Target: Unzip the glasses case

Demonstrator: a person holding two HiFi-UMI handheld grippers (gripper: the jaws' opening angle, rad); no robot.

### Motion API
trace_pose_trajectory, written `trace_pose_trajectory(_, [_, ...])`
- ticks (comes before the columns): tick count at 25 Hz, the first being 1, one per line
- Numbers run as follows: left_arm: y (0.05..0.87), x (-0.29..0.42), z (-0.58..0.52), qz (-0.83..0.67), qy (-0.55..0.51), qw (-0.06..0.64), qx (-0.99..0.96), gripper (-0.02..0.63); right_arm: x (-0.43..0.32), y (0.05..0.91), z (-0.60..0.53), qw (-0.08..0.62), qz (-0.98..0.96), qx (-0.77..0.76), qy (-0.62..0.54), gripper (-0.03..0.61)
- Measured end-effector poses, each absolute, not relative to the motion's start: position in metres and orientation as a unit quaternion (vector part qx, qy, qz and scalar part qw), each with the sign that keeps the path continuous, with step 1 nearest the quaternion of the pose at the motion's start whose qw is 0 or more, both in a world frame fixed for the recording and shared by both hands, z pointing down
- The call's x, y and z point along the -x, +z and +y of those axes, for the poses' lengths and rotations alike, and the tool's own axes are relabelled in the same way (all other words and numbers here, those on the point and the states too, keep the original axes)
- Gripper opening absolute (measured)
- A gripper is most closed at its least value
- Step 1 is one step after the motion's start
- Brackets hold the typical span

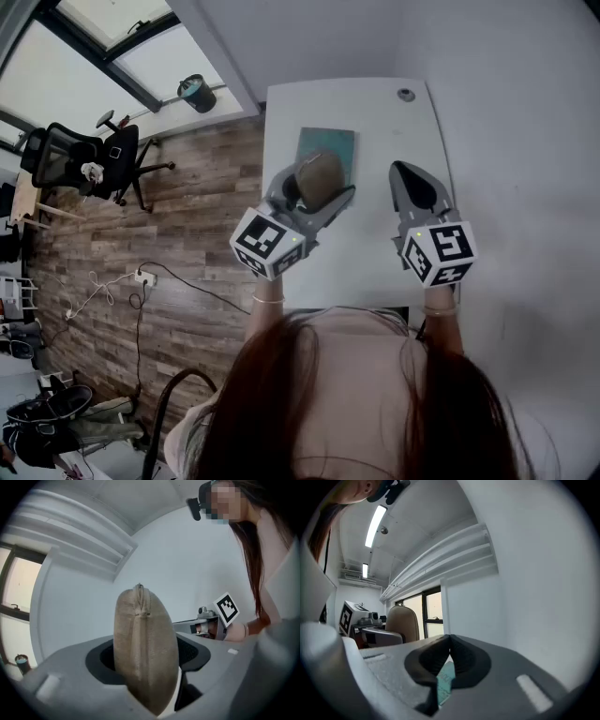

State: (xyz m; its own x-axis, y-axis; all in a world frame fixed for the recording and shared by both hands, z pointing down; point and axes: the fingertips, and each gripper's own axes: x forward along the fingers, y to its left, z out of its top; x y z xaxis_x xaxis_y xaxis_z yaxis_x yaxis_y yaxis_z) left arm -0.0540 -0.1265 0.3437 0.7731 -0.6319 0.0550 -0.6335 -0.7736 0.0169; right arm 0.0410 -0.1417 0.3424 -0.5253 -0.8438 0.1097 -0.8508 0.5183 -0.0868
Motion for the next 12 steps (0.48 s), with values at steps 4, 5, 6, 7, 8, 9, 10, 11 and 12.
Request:
trace_pose_trajectory(4, [0.3400,0.0517,-0.1247,-0.332,0.019,0.015,-0.943,0.296,-0.0398,0.3405,-0.1396,0.024,-0.870,-0.488,0.063,0.003])
trace_pose_trajectory(5, [0.3396,0.0515,-0.1247,-0.330,0.019,0.014,-0.944,0.296,-0.0396,0.3396,-0.1396,0.021,-0.870,-0.489,0.063,0.003])
trace_pose_trajectory(6, [0.3392,0.0509,-0.1247,-0.329,0.020,0.013,-0.944,0.296,-0.0398,0.3391,-0.1395,0.018,-0.870,-0.489,0.062,0.003])
trace_pose_trajectory(7, [0.3396,0.0501,-0.1245,-0.328,0.021,0.013,-0.944,0.296,-0.0404,0.3392,-0.1392,0.015,-0.870,-0.489,0.062,0.003])
trace_pose_trajectory(8, [0.3406,0.0495,-0.1244,-0.327,0.023,0.012,-0.945,0.296,-0.0410,0.3397,-0.1391,0.014,-0.870,-0.489,0.062,0.003])
trace_pose_trajectory(9, [0.3417,0.0493,-0.1247,-0.325,0.025,0.012,-0.945,0.296,-0.0411,0.3403,-0.1393,0.013,-0.870,-0.488,0.062,0.003])
trace_pose_trajectory(10, [0.3427,0.0493,-0.1253,-0.324,0.028,0.012,-0.946,0.296,-0.0407,0.3410,-0.1395,0.014,-0.871,-0.487,0.062,0.003])
trace_pose_trajectory(11, [0.3439,0.0491,-0.1259,-0.322,0.031,0.012,-0.946,0.296,-0.0398,0.3418,-0.1392,0.016,-0.874,-0.482,0.064,0.003])
trace_pose_trajectory(12, [0.3455,0.0484,-0.1262,-0.321,0.035,0.012,-0.946,0.296,-0.0388,0.3429,-0.1381,0.017,-0.878,-0.474,0.069,0.003])
